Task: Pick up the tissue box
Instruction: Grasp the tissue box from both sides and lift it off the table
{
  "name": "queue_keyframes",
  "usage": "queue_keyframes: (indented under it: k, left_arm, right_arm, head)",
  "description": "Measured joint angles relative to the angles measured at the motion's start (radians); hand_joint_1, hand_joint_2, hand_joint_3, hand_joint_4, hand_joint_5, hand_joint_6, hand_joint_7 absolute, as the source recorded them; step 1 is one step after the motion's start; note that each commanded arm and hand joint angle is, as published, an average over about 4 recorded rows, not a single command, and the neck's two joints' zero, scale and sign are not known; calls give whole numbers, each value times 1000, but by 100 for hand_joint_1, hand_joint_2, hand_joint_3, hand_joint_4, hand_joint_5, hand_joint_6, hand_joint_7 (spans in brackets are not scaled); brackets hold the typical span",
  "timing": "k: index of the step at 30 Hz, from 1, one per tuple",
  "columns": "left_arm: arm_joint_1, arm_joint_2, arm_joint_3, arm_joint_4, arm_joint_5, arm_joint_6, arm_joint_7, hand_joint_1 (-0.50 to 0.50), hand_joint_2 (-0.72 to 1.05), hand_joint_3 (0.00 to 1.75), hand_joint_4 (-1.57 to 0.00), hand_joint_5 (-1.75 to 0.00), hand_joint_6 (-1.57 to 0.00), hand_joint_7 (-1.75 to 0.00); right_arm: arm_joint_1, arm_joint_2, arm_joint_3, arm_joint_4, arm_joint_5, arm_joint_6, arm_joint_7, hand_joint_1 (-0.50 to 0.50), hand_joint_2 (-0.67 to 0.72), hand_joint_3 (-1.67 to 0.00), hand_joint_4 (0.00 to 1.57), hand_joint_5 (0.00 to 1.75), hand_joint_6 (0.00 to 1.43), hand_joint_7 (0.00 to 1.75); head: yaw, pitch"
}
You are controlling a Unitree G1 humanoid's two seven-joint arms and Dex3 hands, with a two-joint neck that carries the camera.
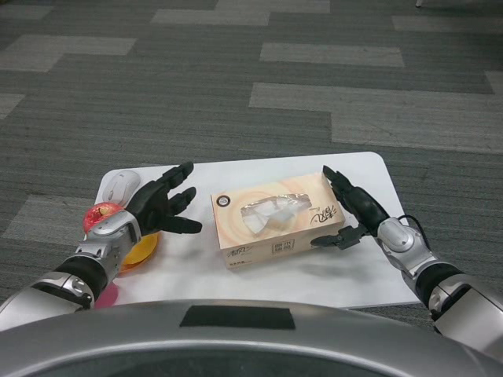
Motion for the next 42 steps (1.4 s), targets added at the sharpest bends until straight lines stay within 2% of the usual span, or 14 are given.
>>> queue_keyframes:
  k: [7, 15, 26, 32, 42]
  left_arm:
    - [55, 8, -5, -73, 3, 18, -23, 50, 105, 17, 0, 0, 0, 0]
    - [101, 9, -81, -196, 6, 120, -32, 50, 105, 17, 0, 0, 0, 0]
    - [98, 10, -157, -260, 4, 219, -32, 50, 105, 17, 0, 0, 0, 0]
    - [82, 35, -175, -307, 3, 331, -52, 50, 105, 17, 0, 0, 0, 0]
    - [61, 61, -200, -319, -1, 387, -84, 50, 105, 17, 0, 0, 0, 0]
  right_arm:
    - [0, 1, 0, -1, 0, -1, 0, -46, -35, -40, 0, 10, 0, 0]
    - [0, 4, 0, -1, 0, -1, 1, -46, -38, -40, 0, 10, 0, 0]
    - [0, -2, 0, 0, 0, 0, -1, -46, -35, -40, 0, 10, 0, 0]
    - [0, -8, 0, 1, 0, 0, -3, -46, -38, -40, 0, 10, 0, 0]
    - [0, -10, -2, 1, 0, 0, -3, -46, -35, -40, 0, 10, 0, 0]
  head:
    - [-2, -2]
    - [3, -6]
    - [-2, -11]
    - [-6, -17]
    - [-10, -22]
